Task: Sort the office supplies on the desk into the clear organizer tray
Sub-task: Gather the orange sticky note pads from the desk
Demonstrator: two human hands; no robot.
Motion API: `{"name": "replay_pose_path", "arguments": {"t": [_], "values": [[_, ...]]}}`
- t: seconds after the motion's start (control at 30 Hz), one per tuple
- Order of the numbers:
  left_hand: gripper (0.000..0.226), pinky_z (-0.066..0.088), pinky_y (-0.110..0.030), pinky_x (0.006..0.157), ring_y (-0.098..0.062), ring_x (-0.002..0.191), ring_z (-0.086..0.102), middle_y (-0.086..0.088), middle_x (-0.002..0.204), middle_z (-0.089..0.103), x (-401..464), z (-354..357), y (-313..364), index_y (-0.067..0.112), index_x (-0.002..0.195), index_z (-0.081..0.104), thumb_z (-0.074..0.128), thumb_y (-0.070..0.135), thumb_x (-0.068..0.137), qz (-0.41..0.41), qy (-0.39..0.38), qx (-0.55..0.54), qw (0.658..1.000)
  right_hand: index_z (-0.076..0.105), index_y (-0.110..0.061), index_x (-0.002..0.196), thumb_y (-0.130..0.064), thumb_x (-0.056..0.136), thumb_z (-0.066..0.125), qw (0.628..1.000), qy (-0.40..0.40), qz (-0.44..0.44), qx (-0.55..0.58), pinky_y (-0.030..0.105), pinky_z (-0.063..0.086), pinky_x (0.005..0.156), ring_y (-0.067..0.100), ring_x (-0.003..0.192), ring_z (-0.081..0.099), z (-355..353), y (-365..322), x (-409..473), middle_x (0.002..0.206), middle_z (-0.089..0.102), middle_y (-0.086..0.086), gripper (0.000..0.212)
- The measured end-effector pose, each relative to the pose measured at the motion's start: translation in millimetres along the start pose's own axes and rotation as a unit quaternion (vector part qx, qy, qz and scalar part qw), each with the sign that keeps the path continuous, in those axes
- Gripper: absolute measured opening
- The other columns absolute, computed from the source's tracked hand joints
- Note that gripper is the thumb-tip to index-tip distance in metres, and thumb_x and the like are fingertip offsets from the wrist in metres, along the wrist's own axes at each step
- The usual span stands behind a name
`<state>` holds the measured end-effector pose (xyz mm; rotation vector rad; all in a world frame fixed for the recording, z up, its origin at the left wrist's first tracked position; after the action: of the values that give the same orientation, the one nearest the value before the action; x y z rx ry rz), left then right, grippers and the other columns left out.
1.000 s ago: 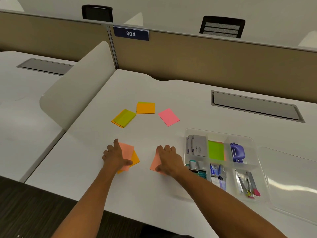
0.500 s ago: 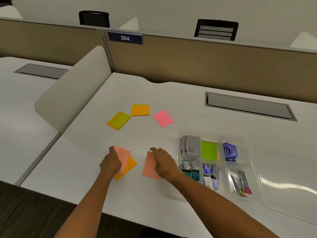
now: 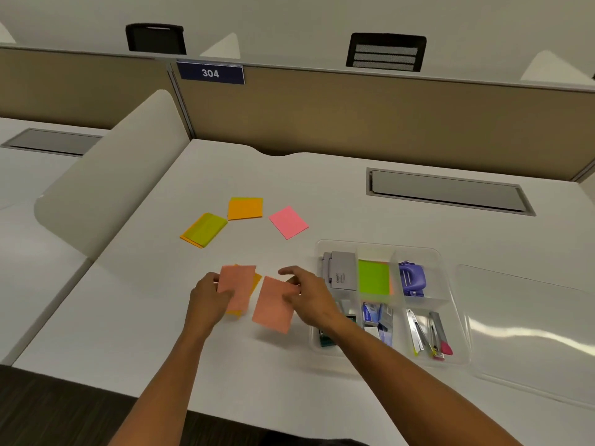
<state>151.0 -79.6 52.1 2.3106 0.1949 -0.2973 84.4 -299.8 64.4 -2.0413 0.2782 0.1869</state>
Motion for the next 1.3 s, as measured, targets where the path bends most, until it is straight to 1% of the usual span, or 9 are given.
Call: {"name": "replay_pose_path", "arguments": {"t": [0.17,0.3,0.4,0.53,0.73,0.87,1.0,1.13,1.3], "values": [[0.043,0.054,-0.036,0.076,-0.026,0.096,0.064,-0.009,0.115,0.065,-11,29,34,0.01,0.123,0.054,0.07,0.015,0.083,0.021,-0.051,-0.121,0.991,0.065,-0.023,0.115,-0.012,0.088,0.067,0.997,0.047,0.001,0.058,0.021,0.052,0.078,0.013,0.099,0.063,-32,-1,1,0.112,0.067,-0.002,0.03],[0.045,0.055,-0.037,0.079,-0.023,0.101,0.061,0.001,0.115,0.059,-18,58,67,0.019,0.13,0.05,0.067,0.023,0.088,0.026,-0.101,-0.165,0.981,0.065,-0.028,0.107,-0.012,0.087,0.066,0.988,0.121,0.002,0.091,0.02,0.049,0.076,0.012,0.096,0.058,-58,2,-2,0.114,0.059,-0.004,0.025],[0.034,0.058,-0.039,0.079,-0.022,0.102,0.062,0.0,0.12,0.06,-21,76,87,0.026,0.127,0.05,0.058,0.027,0.095,0.026,-0.151,-0.201,0.968,0.064,-0.031,0.106,-0.014,0.087,0.066,0.979,0.183,0.004,0.092,0.027,0.05,0.085,0.01,0.1,0.054,-76,6,-5,0.116,0.052,-0.004,0.026],[0.022,0.058,-0.039,0.08,-0.02,0.099,0.063,-0.001,0.119,0.062,-27,97,112,0.031,0.119,0.051,0.044,0.039,0.1,0.059,-0.192,-0.159,0.967,0.064,-0.031,0.104,-0.018,0.086,0.065,0.974,0.21,-0.002,0.089,0.023,0.046,0.085,0.007,0.099,0.054,-91,9,-10,0.117,0.056,-0.004,0.023],[0.036,0.053,-0.046,0.093,-0.023,0.106,0.06,-0.001,0.12,0.058,-41,124,133,0.025,0.126,0.046,0.039,0.048,0.099,0.048,-0.238,-0.181,0.953,0.055,-0.025,0.121,-0.016,0.088,0.066,0.966,0.24,0.028,0.091,0.035,0.051,0.091,0.015,0.106,0.055,-110,23,-18,0.119,0.057,-0.004,0.037],[0.037,0.052,-0.05,0.095,-0.026,0.109,0.06,-0.005,0.127,0.059,-48,142,142,0.017,0.134,0.047,0.044,0.033,0.101,0.061,-0.259,-0.182,0.947,0.045,-0.026,0.136,-0.019,0.09,0.065,0.964,0.25,0.049,0.076,0.042,0.05,0.096,0.021,0.111,0.054,-120,36,-24,0.127,0.053,0.002,0.051],[0.036,0.052,-0.052,0.094,-0.028,0.111,0.061,-0.007,0.129,0.059,-55,156,149,0.017,0.137,0.047,0.043,0.024,0.101,0.038,-0.259,-0.234,0.936,0.038,-0.029,0.14,-0.029,0.091,0.066,0.947,0.277,0.086,0.137,0.042,0.055,0.089,0.021,0.106,0.057,-128,54,-31,0.12,0.052,-0.002,0.057],[0.038,0.051,-0.051,0.095,-0.027,0.114,0.058,-0.004,0.132,0.056,-58,168,161,0.019,0.139,0.043,0.04,0.022,0.102,0.033,-0.245,-0.248,0.937,0.05,-0.021,0.132,-0.03,0.093,0.064,0.934,0.289,0.114,0.174,0.036,0.057,0.082,0.018,0.1,0.062,-131,72,-37,0.12,0.061,0.002,0.042],[0.036,0.052,-0.03,0.081,-0.016,0.106,0.058,-0.001,0.127,0.058,-56,175,173,0.02,0.133,0.047,0.052,0.018,0.097,0.085,-0.22,-0.236,0.943,0.054,-0.016,0.131,-0.028,0.094,0.063,0.927,0.31,0.125,0.17,0.027,0.054,0.072,0.018,0.098,0.063,-147,85,-39,0.12,0.062,0.003,0.04]]}}
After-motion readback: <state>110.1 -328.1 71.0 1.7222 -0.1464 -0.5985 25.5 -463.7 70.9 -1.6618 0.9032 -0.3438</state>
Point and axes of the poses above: each hand's wrist, its own x-axis towards the middle knuckle, its own z-axis out of the palm, y = z × x, the point moved 6 cm from there along x, towards the middle knuckle
